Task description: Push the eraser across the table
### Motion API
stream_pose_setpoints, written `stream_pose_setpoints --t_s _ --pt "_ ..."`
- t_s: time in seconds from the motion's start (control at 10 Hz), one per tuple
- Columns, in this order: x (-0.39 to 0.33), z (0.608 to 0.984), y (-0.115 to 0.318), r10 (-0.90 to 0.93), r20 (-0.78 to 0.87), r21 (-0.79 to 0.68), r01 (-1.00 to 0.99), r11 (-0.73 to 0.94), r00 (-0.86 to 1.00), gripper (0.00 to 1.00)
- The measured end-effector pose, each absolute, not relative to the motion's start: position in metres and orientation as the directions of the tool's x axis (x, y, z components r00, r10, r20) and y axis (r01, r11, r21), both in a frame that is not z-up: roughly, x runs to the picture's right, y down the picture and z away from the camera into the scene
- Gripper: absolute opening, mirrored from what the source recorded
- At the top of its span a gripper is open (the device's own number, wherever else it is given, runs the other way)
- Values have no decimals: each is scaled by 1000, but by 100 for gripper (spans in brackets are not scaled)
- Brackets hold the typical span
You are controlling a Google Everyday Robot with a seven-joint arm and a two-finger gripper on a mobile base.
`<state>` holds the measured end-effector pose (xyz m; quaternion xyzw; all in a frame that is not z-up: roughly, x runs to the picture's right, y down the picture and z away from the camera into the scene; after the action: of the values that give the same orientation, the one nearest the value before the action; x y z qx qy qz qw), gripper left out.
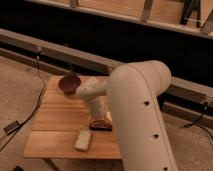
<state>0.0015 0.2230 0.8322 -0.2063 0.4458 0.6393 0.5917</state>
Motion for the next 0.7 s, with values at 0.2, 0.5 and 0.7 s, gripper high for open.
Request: stream_pose_setpoints --t_s 0.2,0.5,0.7 --pt "12 827 226 570 -788 343 -935 91 -234 80" --pt "37 818 230 571 -777 381 -920 89 -267 80" --pt "50 809 228 572 -765 405 -911 71 -296 80"
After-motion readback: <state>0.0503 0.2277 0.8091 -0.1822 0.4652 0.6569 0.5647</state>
